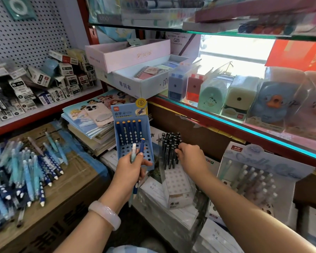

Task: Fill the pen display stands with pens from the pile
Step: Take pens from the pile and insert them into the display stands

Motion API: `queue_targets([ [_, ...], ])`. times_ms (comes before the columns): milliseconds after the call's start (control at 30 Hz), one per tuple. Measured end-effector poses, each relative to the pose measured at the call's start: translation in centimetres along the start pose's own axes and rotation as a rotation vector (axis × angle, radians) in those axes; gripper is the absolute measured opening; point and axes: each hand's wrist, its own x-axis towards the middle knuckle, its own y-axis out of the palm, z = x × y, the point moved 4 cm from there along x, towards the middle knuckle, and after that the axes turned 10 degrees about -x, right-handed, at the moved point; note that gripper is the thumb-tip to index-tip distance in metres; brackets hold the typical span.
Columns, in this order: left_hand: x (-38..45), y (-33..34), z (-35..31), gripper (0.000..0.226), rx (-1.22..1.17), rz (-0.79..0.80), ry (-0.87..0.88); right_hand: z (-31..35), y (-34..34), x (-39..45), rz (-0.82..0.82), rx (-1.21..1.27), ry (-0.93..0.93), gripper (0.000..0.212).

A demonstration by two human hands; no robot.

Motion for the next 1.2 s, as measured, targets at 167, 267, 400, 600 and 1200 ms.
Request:
queue_targets([
  [167, -0.3, 0.1, -0.2, 0.017, -0.023, 0.017, -0.013, -0.1, -0.3, 0.4, 0.069, -0.035, 0.060, 0.025],
  [267, -0.5, 0.0, -0.7, 0.009, -0.067, 0.034, 0.001, -0.4, -0.8, 0.2, 0.112, -0.016, 0.107, 0.021],
  [400, -0.9, -0.1, -1.5, 0.008, -0.120, 0.066, 0.009, 1.1, -3.2, -1.0, -0.074, 0.106, 0.121, 0.020],
  [600, -1.5, -0.5, -2.2, 0.005, -0.078, 0.123, 0.051, 7.7, -3.3, -1.5, 0.225, 0.711, -0.027, 0.020],
  [1200, 2.5, -6.5, -0.8, 0.026, -0.114, -0.261, -0.094, 7.8, -4.6, 6.1, -0.124, 0.498, -0.063, 0.002],
])
